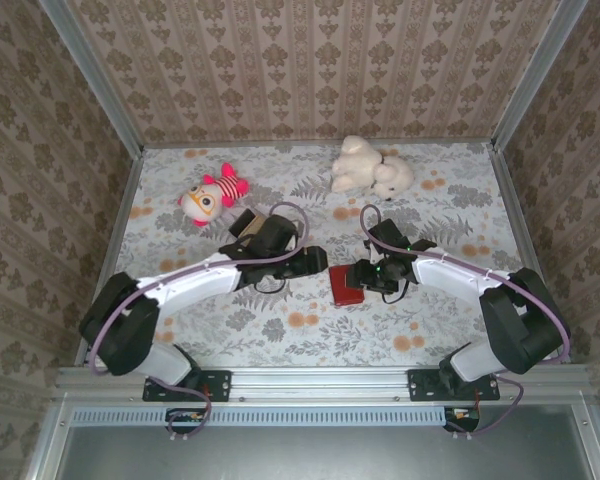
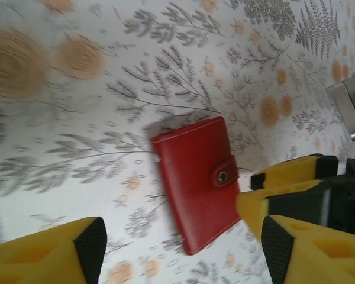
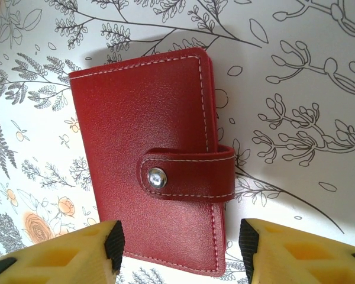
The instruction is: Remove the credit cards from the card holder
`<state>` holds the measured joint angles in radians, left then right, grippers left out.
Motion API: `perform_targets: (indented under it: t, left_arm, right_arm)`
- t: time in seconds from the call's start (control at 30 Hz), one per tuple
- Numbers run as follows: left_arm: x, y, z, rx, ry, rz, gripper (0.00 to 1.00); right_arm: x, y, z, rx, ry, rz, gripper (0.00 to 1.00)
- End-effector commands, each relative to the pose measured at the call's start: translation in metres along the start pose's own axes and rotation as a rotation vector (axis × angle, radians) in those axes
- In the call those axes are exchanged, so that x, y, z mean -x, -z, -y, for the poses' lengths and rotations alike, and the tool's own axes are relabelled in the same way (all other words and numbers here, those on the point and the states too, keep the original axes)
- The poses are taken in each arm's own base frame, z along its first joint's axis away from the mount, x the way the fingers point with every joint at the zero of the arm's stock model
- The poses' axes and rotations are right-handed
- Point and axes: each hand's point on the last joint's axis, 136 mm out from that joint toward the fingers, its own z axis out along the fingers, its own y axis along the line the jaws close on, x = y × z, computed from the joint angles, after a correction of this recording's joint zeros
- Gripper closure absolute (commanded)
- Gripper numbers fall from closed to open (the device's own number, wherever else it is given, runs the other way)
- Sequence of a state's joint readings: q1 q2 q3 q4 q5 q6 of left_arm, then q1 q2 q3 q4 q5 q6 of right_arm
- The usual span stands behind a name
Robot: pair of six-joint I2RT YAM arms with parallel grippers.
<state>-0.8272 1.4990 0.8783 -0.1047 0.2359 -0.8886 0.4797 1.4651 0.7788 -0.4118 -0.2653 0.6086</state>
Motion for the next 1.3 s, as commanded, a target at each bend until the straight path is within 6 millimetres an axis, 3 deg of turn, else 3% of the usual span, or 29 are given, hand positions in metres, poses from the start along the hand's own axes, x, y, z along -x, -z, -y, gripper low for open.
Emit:
perform_targets:
  t: [0.0, 0.27, 0.53, 0.73, 0.97, 1.27]
  left_arm:
    - [-0.008, -0.018, 0.006, -0.04, 0.085, -0.049, 0.36]
    - [-0.024, -0.044, 0.001, -0.068, 0.106, -0.142, 0.46]
    - [-0.035, -0.059, -0.006, -0.068, 0.151, -0.199, 0.49]
    - [-0.036, -0.066, 0.002, -0.127, 0.17, -0.243, 0.5]
    - [-0.043, -0.076, -0.005, -0.146, 0.211, -0.273, 0.61]
    - [-0.039, -0.079, 0.005, -0.25, 0.225, -0.277, 0.69]
  right_arm:
    - [0.001, 0.004, 0.002, -0.012, 0.006, 0.013, 0.48]
    - [-0.004, -0.009, 0.001, 0.018, -0.009, -0.02, 0.61]
    - [-0.006, -0.016, 0.002, 0.023, -0.008, -0.032, 0.64]
    - [-0.005, -0.018, 0.002, 0.028, -0.006, -0.033, 0.64]
    - [-0.005, -0.022, 0.002, 0.031, -0.007, -0.04, 0.67]
    - [-0.004, -0.028, 0.001, 0.035, 0.012, -0.051, 0.68]
